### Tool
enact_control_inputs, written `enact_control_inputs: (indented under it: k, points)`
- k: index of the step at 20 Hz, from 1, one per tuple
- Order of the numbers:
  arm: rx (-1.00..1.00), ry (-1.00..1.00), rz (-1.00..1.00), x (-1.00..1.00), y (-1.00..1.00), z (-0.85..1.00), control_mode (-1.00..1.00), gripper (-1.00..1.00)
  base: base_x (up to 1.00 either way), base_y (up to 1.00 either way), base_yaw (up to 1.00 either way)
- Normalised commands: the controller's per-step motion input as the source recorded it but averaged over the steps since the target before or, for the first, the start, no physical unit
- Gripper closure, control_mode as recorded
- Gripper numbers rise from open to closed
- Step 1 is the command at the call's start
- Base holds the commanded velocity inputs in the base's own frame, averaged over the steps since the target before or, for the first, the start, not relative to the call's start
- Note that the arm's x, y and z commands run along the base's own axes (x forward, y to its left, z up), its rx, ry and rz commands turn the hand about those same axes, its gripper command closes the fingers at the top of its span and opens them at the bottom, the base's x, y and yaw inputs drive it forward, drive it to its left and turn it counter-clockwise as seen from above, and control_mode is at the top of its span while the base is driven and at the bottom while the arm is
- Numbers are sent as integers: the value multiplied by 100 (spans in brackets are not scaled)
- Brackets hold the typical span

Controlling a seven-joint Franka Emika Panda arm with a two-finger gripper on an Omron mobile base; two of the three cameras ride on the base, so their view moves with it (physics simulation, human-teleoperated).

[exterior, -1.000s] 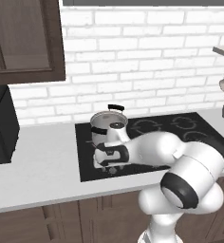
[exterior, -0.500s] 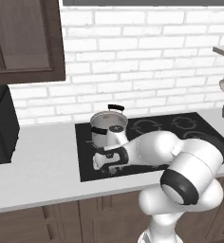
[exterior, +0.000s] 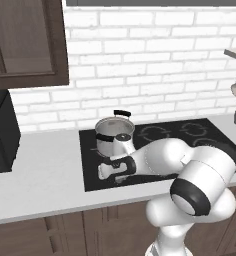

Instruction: Turn off the front left burner of the stove.

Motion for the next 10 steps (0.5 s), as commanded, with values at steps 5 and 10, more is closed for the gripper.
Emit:
enact_control_inputs:
  k: [5,10]
  points:
    - [0,0,0,0,0,0,-100,100,0,0,0]
    - [0,2,-11,0,-1,0,-100,100,0,0,0]
